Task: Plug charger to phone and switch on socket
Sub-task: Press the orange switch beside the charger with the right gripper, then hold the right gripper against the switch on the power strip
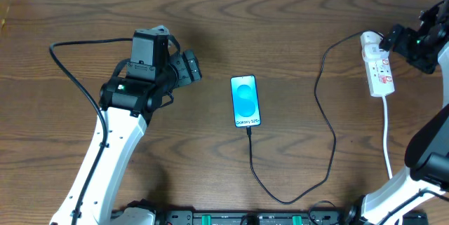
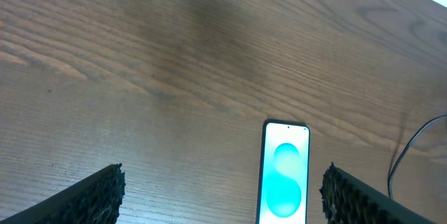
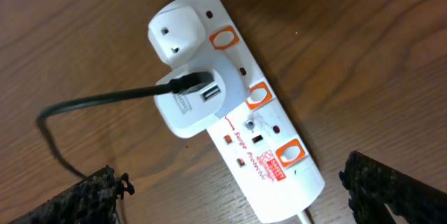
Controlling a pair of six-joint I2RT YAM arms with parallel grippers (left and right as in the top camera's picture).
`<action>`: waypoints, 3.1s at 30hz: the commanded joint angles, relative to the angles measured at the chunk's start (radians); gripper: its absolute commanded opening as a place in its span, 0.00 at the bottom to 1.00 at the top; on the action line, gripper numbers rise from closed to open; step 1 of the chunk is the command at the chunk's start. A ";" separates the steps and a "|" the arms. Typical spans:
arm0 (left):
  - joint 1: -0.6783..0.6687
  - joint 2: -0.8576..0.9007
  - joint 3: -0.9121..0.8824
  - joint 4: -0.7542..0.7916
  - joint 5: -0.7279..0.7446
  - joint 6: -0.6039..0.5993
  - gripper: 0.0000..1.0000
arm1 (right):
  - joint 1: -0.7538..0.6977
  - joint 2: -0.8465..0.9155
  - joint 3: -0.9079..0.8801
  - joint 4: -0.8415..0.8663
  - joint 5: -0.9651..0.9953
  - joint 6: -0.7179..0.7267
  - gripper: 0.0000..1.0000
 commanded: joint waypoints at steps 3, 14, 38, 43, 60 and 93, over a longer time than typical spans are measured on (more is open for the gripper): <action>0.003 0.000 0.006 0.000 -0.013 0.017 0.90 | -0.005 0.088 0.014 0.014 -0.005 -0.044 0.99; 0.003 0.000 0.006 0.000 -0.013 0.017 0.90 | -0.004 0.132 0.014 0.081 -0.117 -0.204 0.99; 0.003 0.000 0.006 0.000 -0.013 0.017 0.90 | 0.003 0.200 0.013 0.090 -0.244 -0.217 0.99; 0.003 0.000 0.006 0.000 -0.013 0.017 0.90 | 0.003 0.200 0.013 0.089 -0.243 -0.217 0.99; 0.003 0.000 0.006 0.000 -0.013 0.017 0.90 | 0.003 0.201 0.013 0.131 -0.239 -0.254 0.99; 0.003 0.000 0.006 0.000 -0.013 0.017 0.90 | 0.003 0.269 -0.005 0.097 -0.379 -0.201 0.99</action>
